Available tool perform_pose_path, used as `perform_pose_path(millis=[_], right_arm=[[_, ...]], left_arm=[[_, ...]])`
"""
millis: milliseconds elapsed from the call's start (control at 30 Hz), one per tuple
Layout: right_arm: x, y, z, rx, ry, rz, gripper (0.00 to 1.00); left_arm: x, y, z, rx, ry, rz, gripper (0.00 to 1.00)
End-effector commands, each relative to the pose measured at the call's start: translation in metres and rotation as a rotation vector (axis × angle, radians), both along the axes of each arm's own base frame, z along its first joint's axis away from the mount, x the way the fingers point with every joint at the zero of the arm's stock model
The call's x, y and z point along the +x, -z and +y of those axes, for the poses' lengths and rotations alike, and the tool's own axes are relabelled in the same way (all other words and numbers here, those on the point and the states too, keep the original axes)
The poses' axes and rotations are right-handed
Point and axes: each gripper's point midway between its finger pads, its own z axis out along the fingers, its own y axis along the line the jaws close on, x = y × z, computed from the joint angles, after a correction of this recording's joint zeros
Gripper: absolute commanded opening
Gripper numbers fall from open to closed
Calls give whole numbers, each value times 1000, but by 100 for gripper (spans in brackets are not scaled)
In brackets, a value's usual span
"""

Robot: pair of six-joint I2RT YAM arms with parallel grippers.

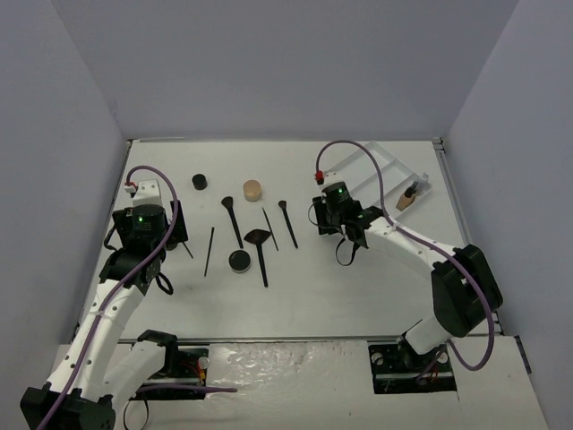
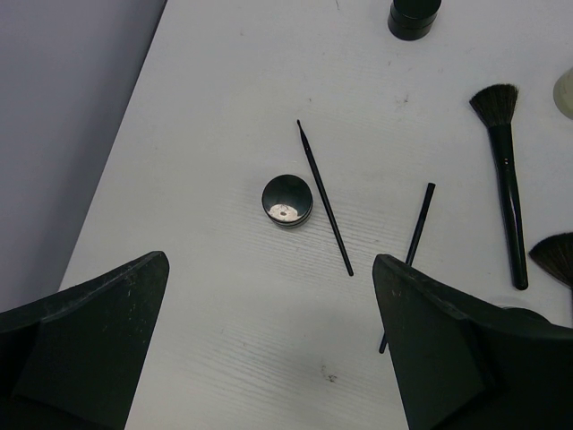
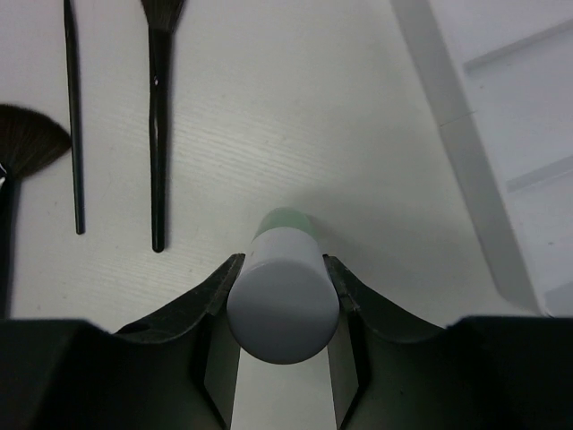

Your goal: Organize the makeup

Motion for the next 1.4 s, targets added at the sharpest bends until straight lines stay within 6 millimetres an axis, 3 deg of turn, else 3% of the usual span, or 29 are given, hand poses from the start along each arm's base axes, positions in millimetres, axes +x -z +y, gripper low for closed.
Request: perform_pose_path(millis=[0, 167, 433, 767, 933, 1267, 1367], right_arm=[[34, -86, -35, 120, 172, -228, 0], [48, -101, -97, 101, 377, -268, 0], [71, -87, -171, 109, 654, -265, 0], [95, -38, -205, 96, 775, -235, 0], [97, -18, -216, 73, 823, -221, 0], [91, 0, -231, 48, 882, -199, 0], [89, 4, -232, 43, 883, -188, 6]], left_arm=[[12, -21, -1, -3, 2, -83, 97], [12, -21, -1, -2, 3, -86, 97], [12, -22, -2, -1, 7, -89, 97], [12, -23, -5, 6, 20, -95, 97], [12, -24, -7, 9, 24, -97, 97], [12, -25, -8, 11, 33, -99, 97], [12, -24, -9, 13, 34, -99, 97]])
